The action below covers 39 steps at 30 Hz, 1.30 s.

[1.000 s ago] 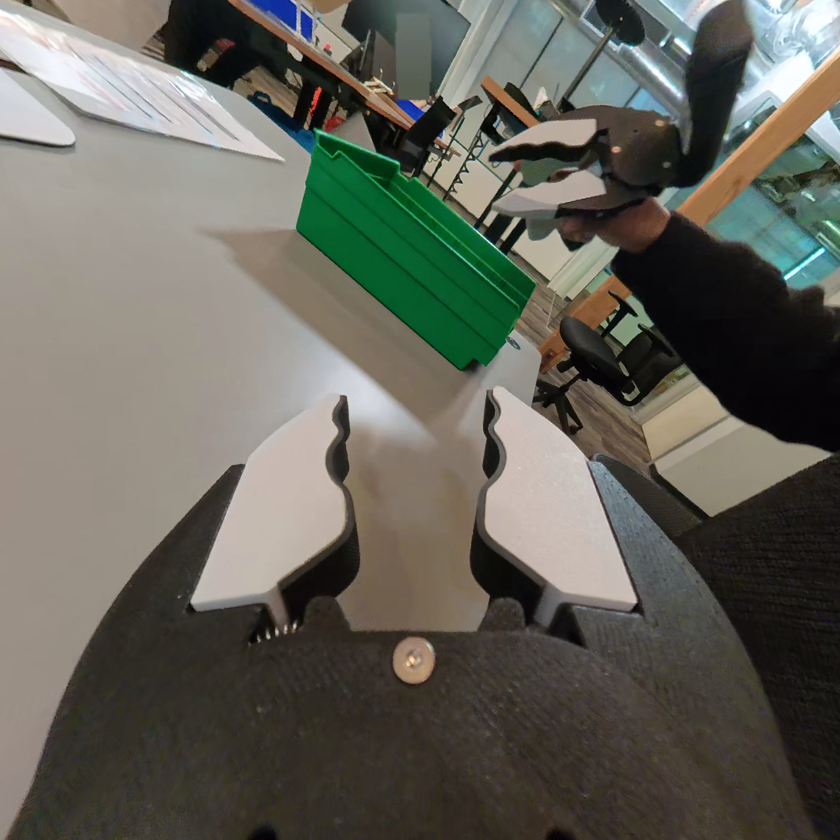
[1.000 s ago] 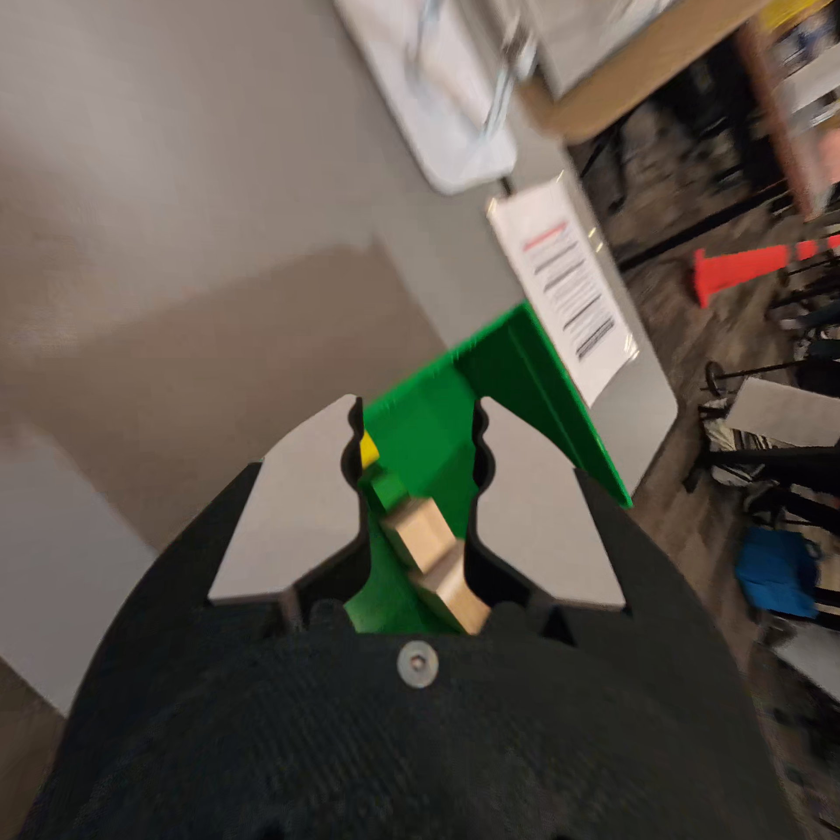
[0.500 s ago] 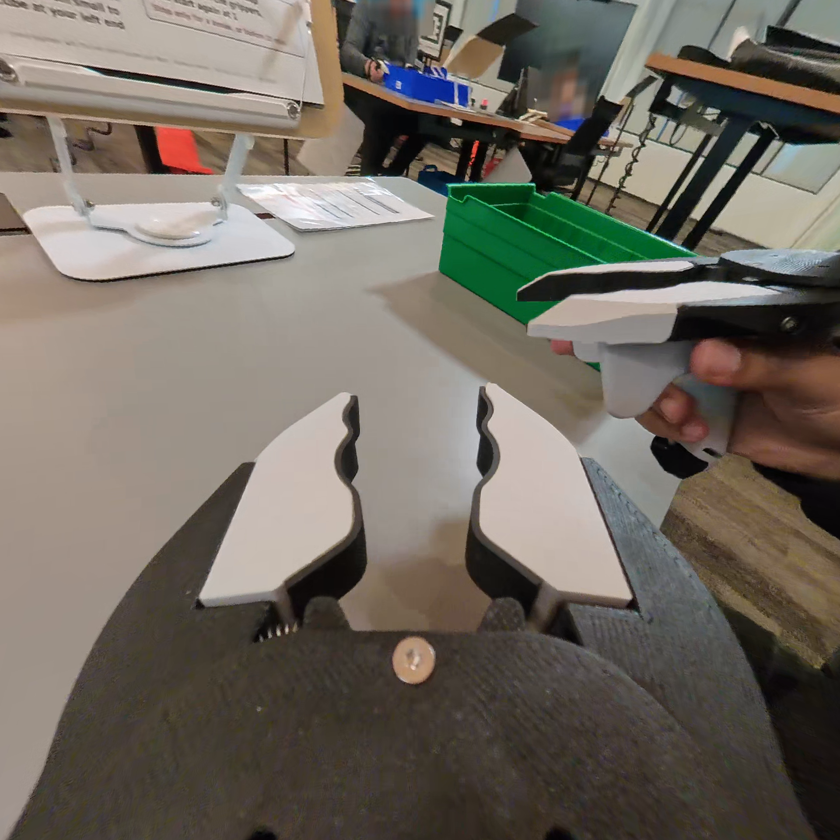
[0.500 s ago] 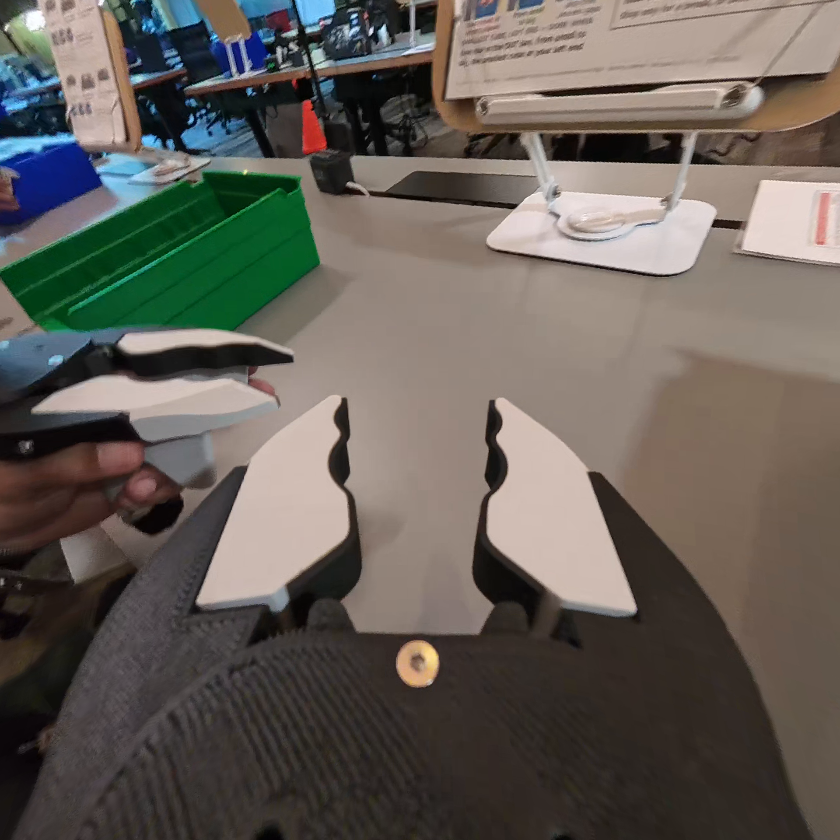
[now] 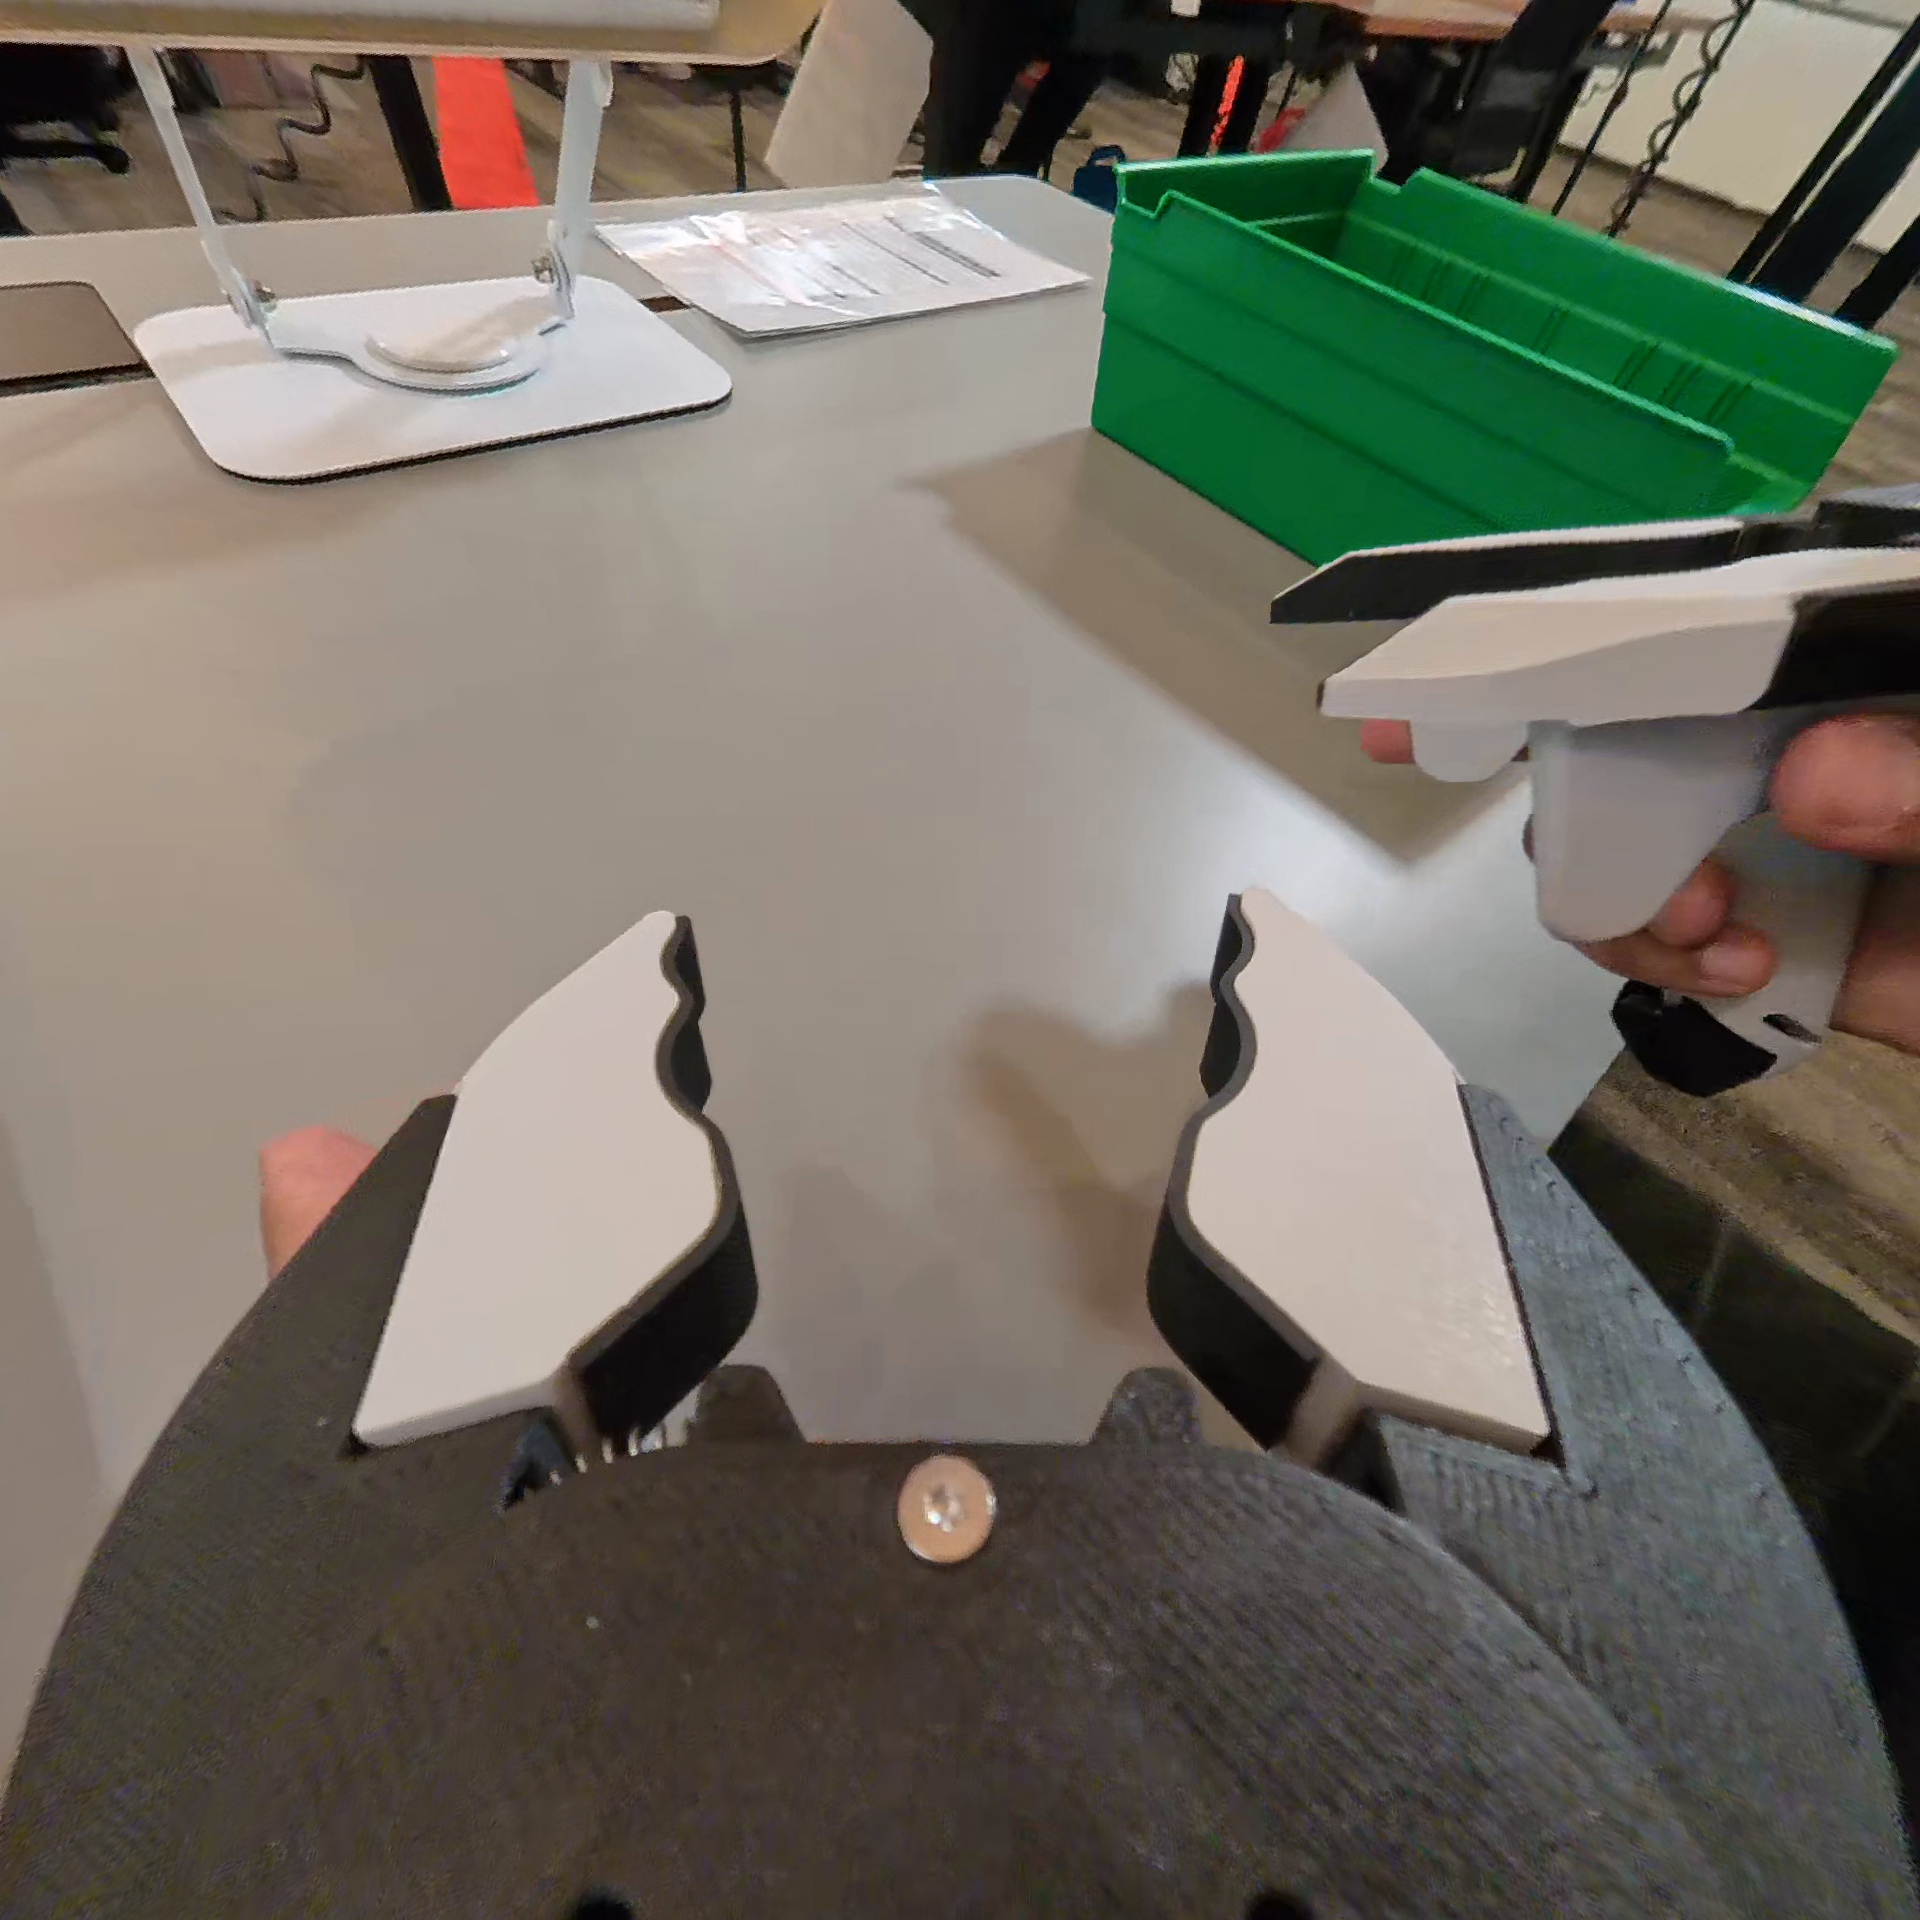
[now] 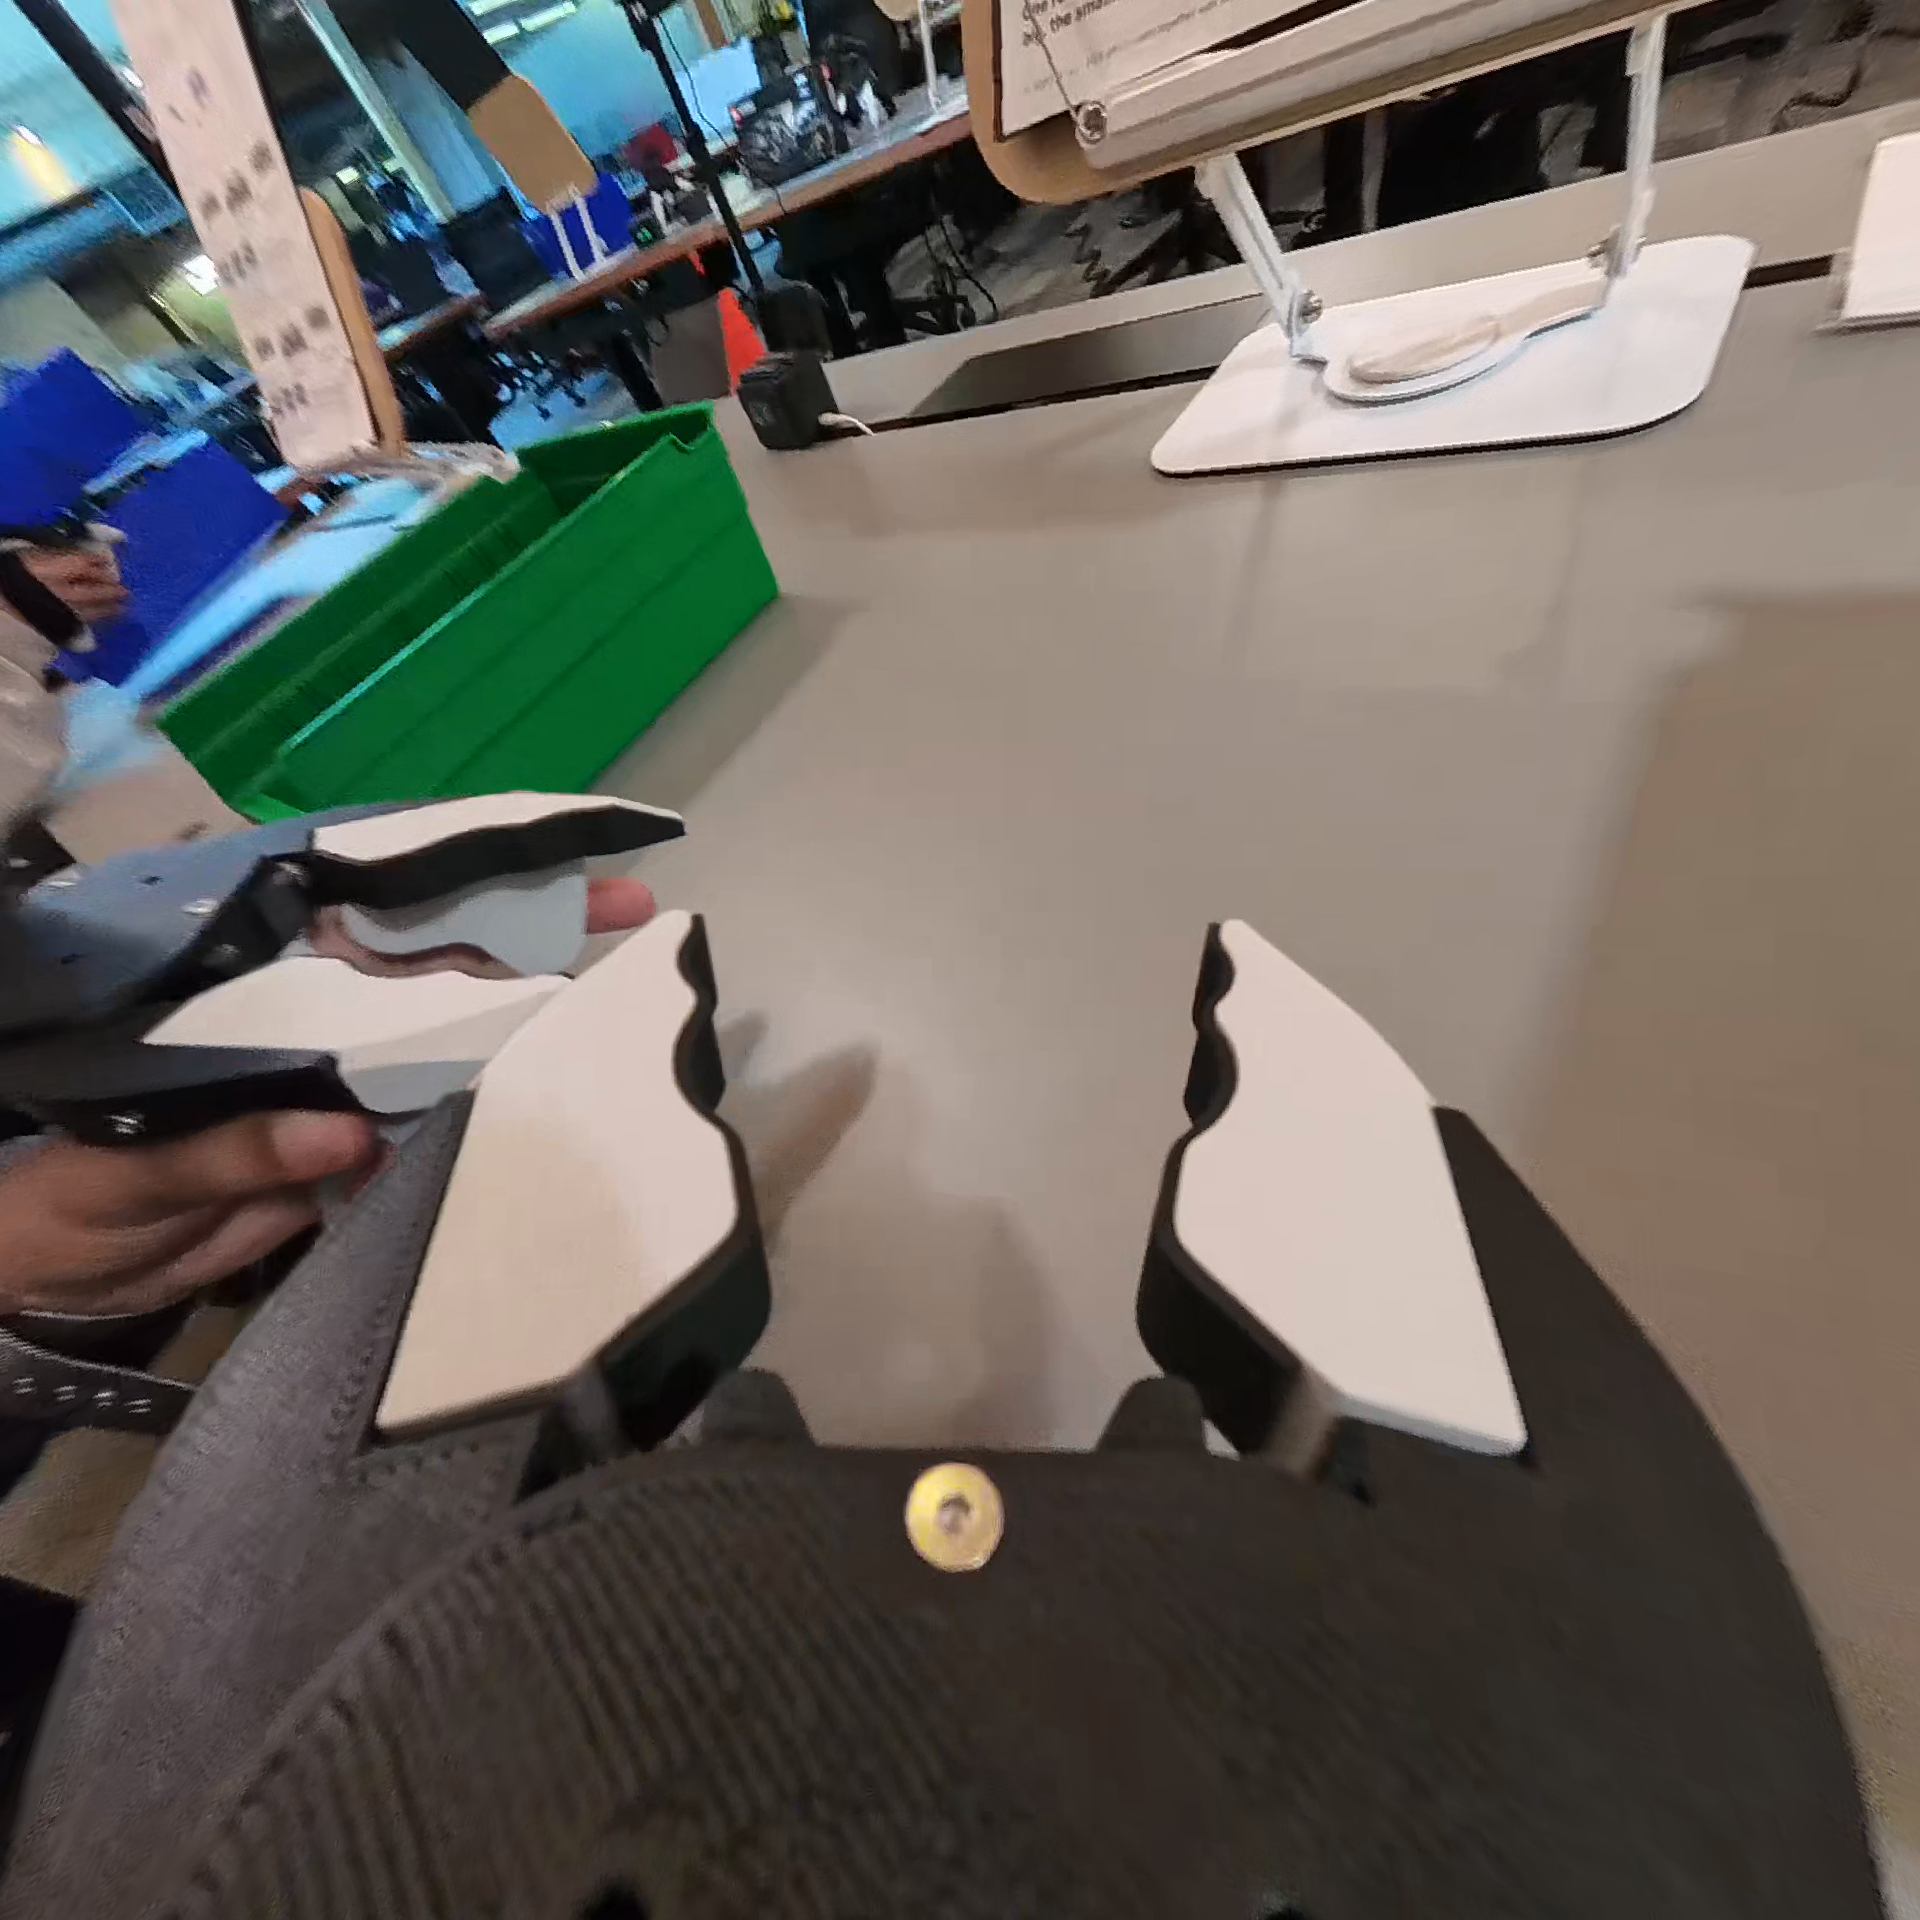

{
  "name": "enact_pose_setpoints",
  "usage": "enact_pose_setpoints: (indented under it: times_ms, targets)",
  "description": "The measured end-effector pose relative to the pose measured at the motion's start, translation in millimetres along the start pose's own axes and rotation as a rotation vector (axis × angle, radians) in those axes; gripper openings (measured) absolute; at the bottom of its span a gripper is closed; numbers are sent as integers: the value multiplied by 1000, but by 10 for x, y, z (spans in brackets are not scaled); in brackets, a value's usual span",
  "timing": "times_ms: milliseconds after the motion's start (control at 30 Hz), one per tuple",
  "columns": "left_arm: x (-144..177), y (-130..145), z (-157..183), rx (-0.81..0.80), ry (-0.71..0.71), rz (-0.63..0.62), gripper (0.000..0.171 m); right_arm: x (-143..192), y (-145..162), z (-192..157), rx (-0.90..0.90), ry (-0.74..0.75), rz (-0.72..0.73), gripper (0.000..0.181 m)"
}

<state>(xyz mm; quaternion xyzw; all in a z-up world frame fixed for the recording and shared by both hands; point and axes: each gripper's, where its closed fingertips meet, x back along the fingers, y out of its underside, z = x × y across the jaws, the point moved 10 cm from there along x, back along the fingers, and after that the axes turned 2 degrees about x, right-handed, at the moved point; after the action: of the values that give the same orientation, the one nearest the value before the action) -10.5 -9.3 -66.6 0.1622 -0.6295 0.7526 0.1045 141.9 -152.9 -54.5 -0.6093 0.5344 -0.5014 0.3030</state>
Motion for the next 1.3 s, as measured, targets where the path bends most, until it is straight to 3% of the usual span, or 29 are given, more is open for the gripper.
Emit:
enact_pose_setpoints:
  times_ms: [267,633,900,1000,1200,1300]
  targets:
    - [-137,-107,-48,-25,88,-13,93,-17,98,-28,124,53,-56,87]
    - [-475,-216,244,-59,211,-23,87,493,157,70,155,247,24,77]
    - [-472,-218,232,-112,35,-18,75,734,30,91,219,473,235,64]
    - [-422,-222,194,-87,25,15,63,675,43,75,211,450,217,64]
    - [-353,-204,94,-50,7,6,58,577,31,53,215,440,228,52]
    - [-333,-185,49,-49,-40,5,68,532,15,44,217,424,240,52]
